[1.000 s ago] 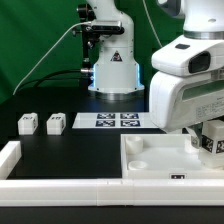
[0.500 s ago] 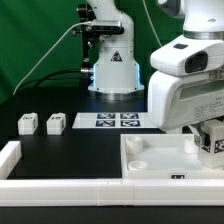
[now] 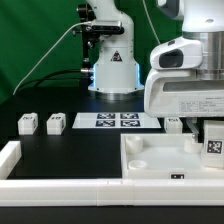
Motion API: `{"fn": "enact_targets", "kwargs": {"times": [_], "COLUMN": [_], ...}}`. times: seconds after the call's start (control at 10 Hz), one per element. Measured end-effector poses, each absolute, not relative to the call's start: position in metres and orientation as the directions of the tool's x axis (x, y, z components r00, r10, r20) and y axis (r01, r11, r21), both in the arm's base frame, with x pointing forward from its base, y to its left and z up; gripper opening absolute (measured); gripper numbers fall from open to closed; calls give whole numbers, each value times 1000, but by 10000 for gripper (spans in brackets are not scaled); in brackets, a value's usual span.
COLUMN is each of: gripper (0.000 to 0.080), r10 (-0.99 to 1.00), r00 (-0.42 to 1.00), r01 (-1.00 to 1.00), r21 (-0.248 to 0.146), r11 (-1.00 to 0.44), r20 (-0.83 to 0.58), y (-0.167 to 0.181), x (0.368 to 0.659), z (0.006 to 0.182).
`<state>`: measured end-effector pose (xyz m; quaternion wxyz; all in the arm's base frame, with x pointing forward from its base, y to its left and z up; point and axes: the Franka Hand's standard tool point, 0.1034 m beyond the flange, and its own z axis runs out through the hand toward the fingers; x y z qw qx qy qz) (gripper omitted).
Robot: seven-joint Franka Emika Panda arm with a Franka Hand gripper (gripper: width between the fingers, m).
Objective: Assemble one leg
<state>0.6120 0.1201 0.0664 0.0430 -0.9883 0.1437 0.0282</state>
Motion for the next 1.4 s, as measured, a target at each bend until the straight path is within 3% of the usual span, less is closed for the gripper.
{"fn": "enact_targets", "kwargs": {"times": [0.2, 0.5, 0.7, 0.9, 1.0, 1.1, 1.2, 1.3, 1.4], "gripper": [293, 293, 293, 293, 383, 520, 520, 609, 609], "r10": [-505, -812, -902, -893, -885, -866, -866, -842, -777], "r00": [859, 576, 421, 439, 455, 490, 490, 531, 622], "r01": [-509, -816, -906, -898, -890, -871, -870, -846, -782], "r21": [-54, -13, 1, 0, -1, -4, -4, -7, -18], "r11": [-859, -578, -423, -441, -457, -492, -493, -533, -623], "r20": [-82, -93, -97, -97, -98, -98, -98, -97, -95], "y": [122, 125, 125, 125, 126, 126, 126, 126, 126], "x": [612, 611, 611, 611, 610, 610, 610, 610, 610], "z": [66, 66, 66, 65, 65, 64, 64, 64, 64]}}
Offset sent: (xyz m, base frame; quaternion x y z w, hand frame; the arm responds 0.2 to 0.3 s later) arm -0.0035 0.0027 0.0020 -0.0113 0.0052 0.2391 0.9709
